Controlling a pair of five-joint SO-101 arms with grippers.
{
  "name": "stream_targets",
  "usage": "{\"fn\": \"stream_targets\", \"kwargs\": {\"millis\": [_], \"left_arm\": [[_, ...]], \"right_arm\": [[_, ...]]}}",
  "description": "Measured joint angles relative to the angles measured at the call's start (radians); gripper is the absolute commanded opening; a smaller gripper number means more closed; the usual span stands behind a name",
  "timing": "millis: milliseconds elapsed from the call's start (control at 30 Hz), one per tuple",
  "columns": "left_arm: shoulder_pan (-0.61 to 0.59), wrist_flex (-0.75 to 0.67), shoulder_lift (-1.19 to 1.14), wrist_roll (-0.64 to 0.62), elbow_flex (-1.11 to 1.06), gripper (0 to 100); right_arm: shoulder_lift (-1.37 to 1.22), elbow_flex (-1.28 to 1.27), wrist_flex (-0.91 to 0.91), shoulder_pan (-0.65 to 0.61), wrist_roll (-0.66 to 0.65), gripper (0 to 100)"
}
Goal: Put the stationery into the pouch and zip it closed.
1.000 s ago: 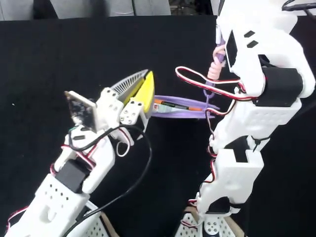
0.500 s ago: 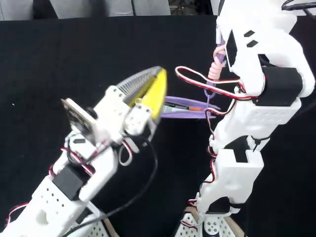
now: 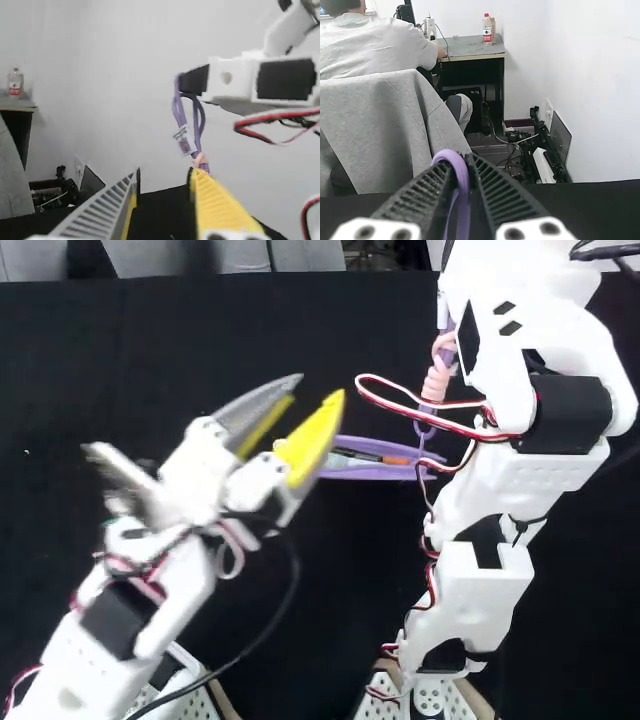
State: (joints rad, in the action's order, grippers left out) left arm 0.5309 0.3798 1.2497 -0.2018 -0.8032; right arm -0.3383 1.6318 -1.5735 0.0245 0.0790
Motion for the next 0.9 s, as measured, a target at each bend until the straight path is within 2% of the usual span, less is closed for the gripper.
{"fn": "stream_targets", "kwargs": {"millis": [67, 167, 300, 433, 567, 700, 900], "left_arm": [[-0.023, 0.098, 0.055, -0.063, 0.023, 21], [-0.023, 0.230, 0.130, -0.094, 0.031, 21], [-0.035, 0.276, 0.206, -0.095, -0.038, 21], [-0.035, 0.282, 0.230, -0.095, -0.161, 21], [-0.037, 0.224, 0.235, -0.086, -0.287, 20], [-0.037, 0.149, 0.235, -0.043, -0.394, 11], [-0.031, 0.121, 0.239, 0.021, -0.402, 3]], "right_arm": [[-0.002, 0.000, 0.000, 0.000, 0.000, 1.1], [-0.029, 0.000, 0.000, 0.000, 0.000, 1.1], [-0.066, 0.000, 0.000, 0.000, 0.000, 1.1], [-0.068, 0.000, 0.000, 0.000, 0.000, 1.1], [-0.068, 0.000, 0.002, 0.000, 0.000, 1.1], [-0.068, 0.000, 0.002, 0.000, 0.000, 1.1], [-0.068, 0.000, 0.002, 0.000, 0.000, 1.1]]}}
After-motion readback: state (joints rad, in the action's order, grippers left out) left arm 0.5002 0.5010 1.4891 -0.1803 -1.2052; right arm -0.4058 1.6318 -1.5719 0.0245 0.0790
